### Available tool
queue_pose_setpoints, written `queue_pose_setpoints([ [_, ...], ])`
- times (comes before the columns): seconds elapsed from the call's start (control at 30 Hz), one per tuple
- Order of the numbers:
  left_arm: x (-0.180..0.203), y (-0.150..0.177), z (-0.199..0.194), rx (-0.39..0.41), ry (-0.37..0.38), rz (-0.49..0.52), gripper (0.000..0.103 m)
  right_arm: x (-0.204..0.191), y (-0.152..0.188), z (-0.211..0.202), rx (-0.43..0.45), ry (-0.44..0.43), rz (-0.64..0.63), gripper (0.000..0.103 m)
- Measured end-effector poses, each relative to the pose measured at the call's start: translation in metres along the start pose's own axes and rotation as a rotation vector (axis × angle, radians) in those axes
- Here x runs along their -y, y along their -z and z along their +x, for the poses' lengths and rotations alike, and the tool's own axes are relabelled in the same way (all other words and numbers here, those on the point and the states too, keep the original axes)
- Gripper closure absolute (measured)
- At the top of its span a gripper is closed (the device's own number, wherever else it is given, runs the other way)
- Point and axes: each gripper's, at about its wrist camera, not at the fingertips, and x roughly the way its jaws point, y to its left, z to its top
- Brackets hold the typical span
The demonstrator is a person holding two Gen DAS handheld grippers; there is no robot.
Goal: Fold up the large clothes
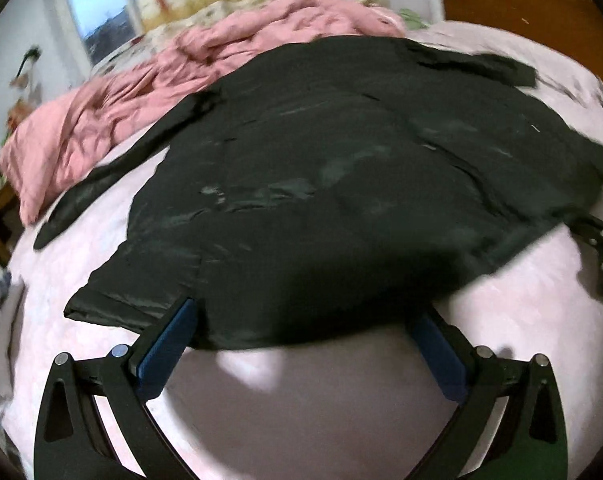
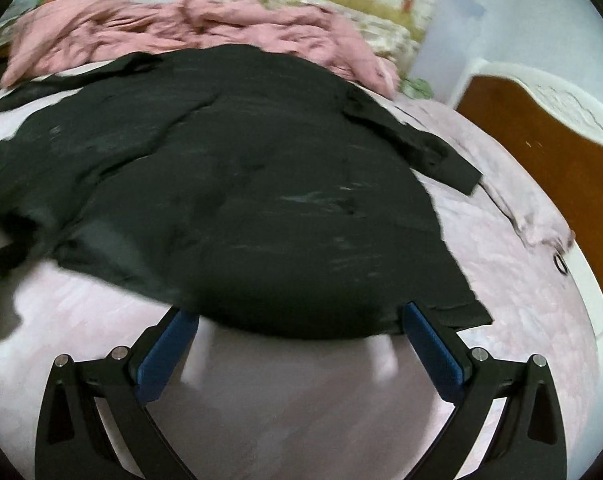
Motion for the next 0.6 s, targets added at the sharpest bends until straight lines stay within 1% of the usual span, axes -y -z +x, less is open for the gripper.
queue_pose_setpoints([
  [0.07, -0.014, -0.003, 0.006, -0.012, 0.016, -0.057, 0.0, 0.01, -0.003, 0.006, -0.01, 0.023, 0.043, 0.0],
  [0.1, -0.02, -0.004, 0.009, -0.01, 0.022, -0.083, 0.0, 0.017, -0.005, 0.009, -0.011, 0.029, 0.07, 0.007],
  [0.13, -0.025, -0.005, 0.01, -0.005, 0.022, -0.103, 0.004, 0.022, -0.006, 0.011, -0.011, 0.03, 0.088, 0.024],
  [0.17, -0.029, -0.005, 0.01, 0.004, 0.023, -0.116, 0.02, 0.028, -0.007, 0.013, -0.013, 0.024, 0.107, 0.034],
  [0.2, -0.031, -0.005, 0.01, 0.012, 0.025, -0.124, 0.031, 0.032, -0.007, 0.016, -0.017, 0.014, 0.121, 0.053],
  [0.23, -0.034, -0.006, 0.009, 0.019, 0.018, -0.129, 0.058, 0.032, -0.007, 0.015, -0.023, 0.006, 0.131, 0.07],
  [0.27, -0.036, -0.005, 0.007, 0.028, -0.003, -0.138, 0.087, 0.035, -0.006, 0.017, -0.028, -0.008, 0.144, 0.076],
  [0.3, -0.04, -0.006, 0.006, 0.035, -0.016, -0.149, 0.093, 0.036, -0.005, 0.015, -0.018, -0.008, 0.152, 0.09],
  [0.33, -0.044, -0.006, 0.003, 0.049, -0.006, -0.165, 0.093, 0.037, -0.004, 0.012, -0.002, -0.006, 0.157, 0.093],
  [0.4, -0.051, -0.006, -0.009, 0.087, 0.0, -0.194, 0.096, 0.038, -0.003, -0.004, 0.065, -0.01, 0.159, 0.095],
  [0.43, -0.053, -0.005, -0.017, 0.106, -0.006, -0.196, 0.097, 0.038, -0.003, -0.009, 0.083, -0.009, 0.153, 0.095],
  [0.5, -0.054, -0.005, -0.035, 0.131, -0.029, -0.185, 0.097, 0.035, 0.0, -0.029, 0.135, 0.012, 0.111, 0.096],
  [0.6, -0.055, -0.001, -0.07, 0.158, -0.044, -0.163, 0.097, 0.029, 0.007, -0.056, 0.164, 0.038, 0.068, 0.096],
])
